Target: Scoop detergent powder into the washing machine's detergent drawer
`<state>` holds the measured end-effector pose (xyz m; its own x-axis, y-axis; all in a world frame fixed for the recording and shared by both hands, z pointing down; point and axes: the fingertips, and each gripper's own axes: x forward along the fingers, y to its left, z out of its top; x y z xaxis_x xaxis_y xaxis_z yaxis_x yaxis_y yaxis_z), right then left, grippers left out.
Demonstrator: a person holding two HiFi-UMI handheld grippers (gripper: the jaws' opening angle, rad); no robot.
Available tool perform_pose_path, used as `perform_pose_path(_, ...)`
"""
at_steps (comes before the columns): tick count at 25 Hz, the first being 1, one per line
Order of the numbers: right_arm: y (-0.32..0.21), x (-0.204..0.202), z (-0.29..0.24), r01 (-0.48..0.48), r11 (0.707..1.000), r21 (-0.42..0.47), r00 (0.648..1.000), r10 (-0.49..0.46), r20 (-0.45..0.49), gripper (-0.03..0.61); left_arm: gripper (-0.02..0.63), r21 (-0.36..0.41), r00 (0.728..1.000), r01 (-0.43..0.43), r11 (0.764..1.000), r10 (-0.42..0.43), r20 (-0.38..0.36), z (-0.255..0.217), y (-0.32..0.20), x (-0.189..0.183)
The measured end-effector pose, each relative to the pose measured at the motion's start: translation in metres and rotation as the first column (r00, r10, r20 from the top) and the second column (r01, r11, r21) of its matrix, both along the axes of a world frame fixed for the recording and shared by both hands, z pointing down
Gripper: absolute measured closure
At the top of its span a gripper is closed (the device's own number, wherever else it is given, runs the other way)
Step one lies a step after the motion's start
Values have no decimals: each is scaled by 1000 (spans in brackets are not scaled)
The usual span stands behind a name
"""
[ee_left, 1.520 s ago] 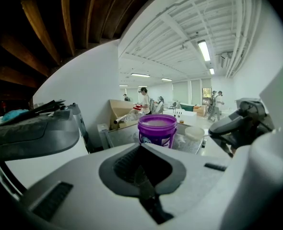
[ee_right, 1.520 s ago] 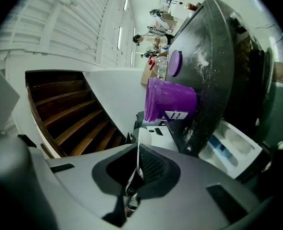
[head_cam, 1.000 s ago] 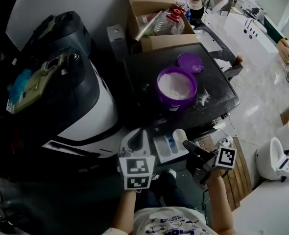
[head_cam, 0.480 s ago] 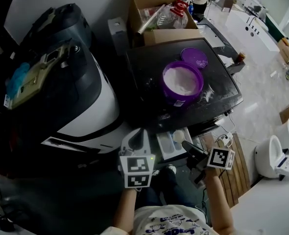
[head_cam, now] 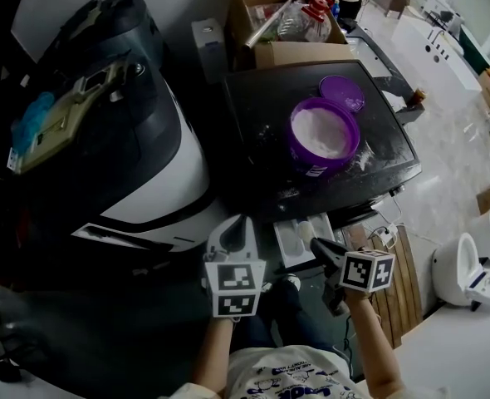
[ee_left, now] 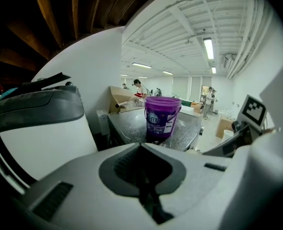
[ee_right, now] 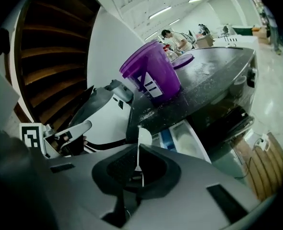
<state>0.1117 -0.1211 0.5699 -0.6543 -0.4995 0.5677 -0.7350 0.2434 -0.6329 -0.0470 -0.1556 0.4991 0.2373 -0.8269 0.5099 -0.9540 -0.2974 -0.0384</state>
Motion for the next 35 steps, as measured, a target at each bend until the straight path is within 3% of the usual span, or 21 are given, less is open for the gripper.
perform_pose_path(7, 3, -8, 17, 121, 991, 55, 973, -107, -207, 558, 612, -12, 1000, 25, 1000, -25, -4, 6, 4, -13)
perform_pose_path(14, 2, -15, 27, 261, 958, 121, 892, -191, -409, 558, 612, -25, 999, 45, 999, -45, -5, 11, 8, -24)
perform_pose_path(24, 1, -22, 46, 500, 851, 163, 675, -264, -689, 558, 612, -30, 998, 61, 998, -61, -4, 13, 12, -34)
perform_pose_path(33, 8, -28, 56, 635, 752, 177, 503, -229, -833, 558, 612, -32, 998, 69, 997, -69, -9, 14, 18, -40)
perform_pose_path(35, 10, -30, 58, 673, 720, 170, 444, -208, -872, 558, 612, -32, 998, 69, 997, -70, -7, 14, 18, -43)
